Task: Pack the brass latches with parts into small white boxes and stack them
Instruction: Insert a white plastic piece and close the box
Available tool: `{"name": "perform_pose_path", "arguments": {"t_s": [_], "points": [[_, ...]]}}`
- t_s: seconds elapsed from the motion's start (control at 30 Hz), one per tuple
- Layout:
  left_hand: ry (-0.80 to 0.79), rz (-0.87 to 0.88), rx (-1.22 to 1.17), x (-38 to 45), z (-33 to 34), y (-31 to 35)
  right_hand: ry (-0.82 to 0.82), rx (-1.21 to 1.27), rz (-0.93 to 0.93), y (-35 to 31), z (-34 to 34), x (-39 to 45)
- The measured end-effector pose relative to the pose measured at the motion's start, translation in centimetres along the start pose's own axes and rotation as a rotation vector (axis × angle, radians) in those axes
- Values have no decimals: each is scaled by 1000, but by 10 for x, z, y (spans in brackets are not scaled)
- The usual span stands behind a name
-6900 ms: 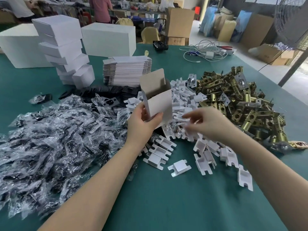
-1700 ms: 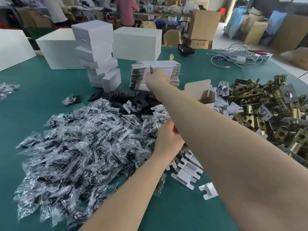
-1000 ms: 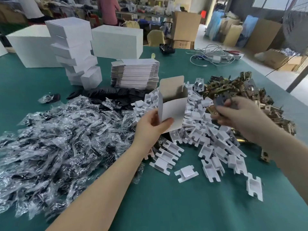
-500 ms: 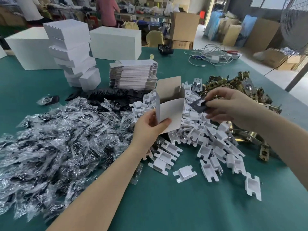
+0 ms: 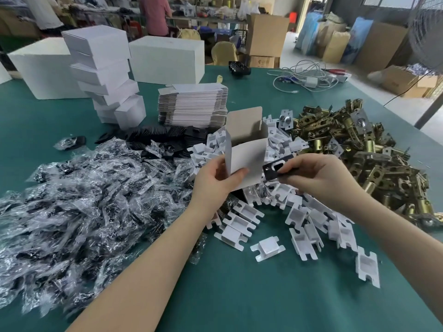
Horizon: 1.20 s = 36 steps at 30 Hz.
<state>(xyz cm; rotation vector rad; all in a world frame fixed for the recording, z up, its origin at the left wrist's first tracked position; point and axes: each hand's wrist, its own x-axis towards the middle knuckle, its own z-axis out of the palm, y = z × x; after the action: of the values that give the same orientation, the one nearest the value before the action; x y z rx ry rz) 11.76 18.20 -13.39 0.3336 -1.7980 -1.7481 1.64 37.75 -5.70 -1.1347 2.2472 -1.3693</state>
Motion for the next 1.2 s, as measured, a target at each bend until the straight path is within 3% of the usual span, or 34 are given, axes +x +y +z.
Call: {"name": "perform_pose_path", "arguments": {"t_s": [0.13,0.23,0.4,0.57,1.07,1.13,1.2], "points": [[-1,-12,-43,1,0,-2,-116,-432,-199,-34,-9,7],[-5,-15,-67,1,1,-3,-195,-739,-238,-66,-22,21],[-27,-13,-52,1,-2,-2,-195,-394,-250,-100,-38,49],[-37,-18,-18,3,-2,-3,-242,-608,-351,-107,-31,80],[-17,-41,23,5,-2,-7,-670,-904,-153,-106,-9,100],[-19,-34,29,5,-3,-7,-649,-907,-142,-109,-6,96],[-18,-22,23,5,-4,-6,-524,-829,-180,-109,-8,91]]}}
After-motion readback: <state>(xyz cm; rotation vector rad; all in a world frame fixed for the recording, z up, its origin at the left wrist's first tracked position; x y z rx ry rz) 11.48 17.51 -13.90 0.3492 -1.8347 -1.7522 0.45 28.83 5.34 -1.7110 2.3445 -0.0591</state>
